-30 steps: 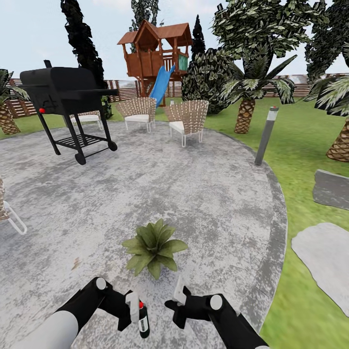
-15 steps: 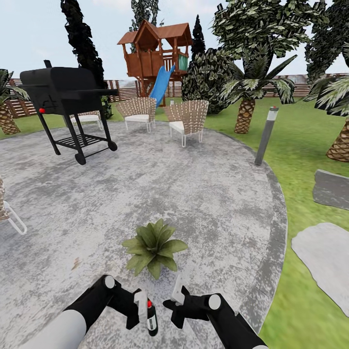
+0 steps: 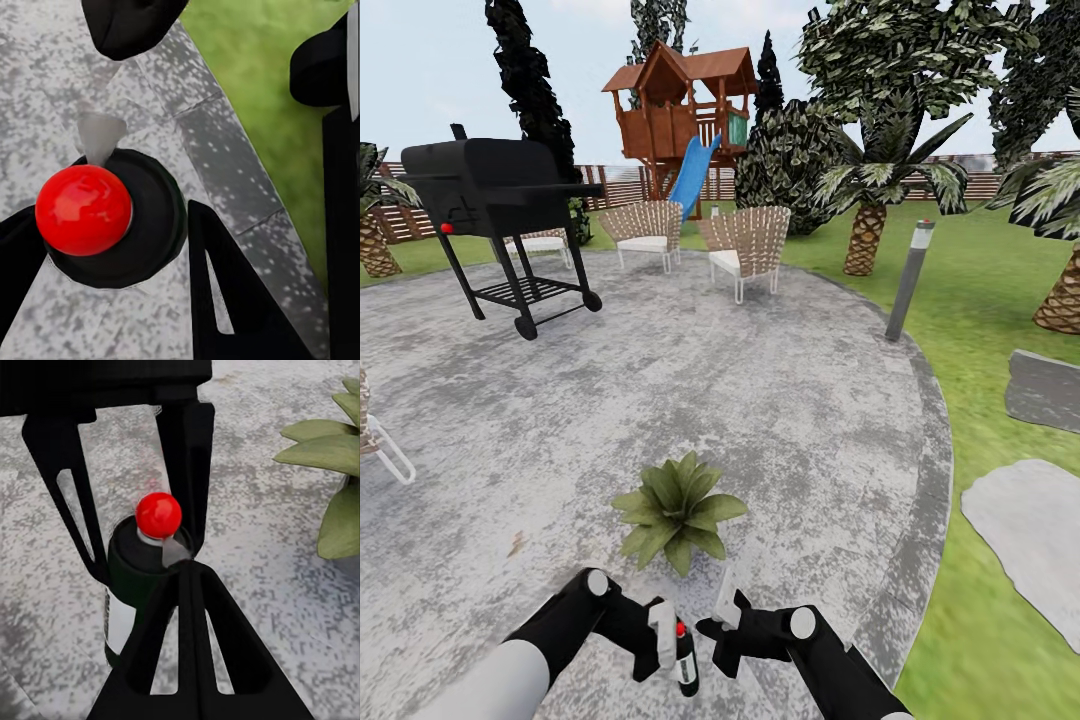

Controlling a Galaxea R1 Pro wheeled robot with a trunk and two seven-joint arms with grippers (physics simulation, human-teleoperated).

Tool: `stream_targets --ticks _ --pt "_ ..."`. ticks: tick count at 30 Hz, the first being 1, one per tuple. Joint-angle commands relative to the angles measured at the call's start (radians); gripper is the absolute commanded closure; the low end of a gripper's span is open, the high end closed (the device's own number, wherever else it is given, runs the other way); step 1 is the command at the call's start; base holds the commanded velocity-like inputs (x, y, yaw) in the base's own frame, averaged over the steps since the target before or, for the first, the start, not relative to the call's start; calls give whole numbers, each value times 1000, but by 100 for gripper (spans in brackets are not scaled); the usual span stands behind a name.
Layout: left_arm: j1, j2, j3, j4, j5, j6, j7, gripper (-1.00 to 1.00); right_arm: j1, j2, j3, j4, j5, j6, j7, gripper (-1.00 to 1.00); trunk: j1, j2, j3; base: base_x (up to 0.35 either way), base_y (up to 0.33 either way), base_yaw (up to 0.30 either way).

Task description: Pick up the pesticide atomizer in the garden and spray insectifuge to fully cover both potted plants in the garden.

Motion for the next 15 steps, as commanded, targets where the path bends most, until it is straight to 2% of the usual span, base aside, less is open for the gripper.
stream_targets --ticks 1,7,15 --pt "0 -4 1 -1 -8 -10 -1 100 0 0 -1 -1 11 -8 1 100 0 0 -1 0 0 0" --pt "-2 -17 1 -2 -8 -10 -1 100 0 1 -1 -1 11 -8 1 100 0 0 -1 0 0 0" --pt "-2 -19 1 -2 -7 -9 -1 100 0 1 -1 -2 11 -8 1 100 0 0 -1 0 0 0"
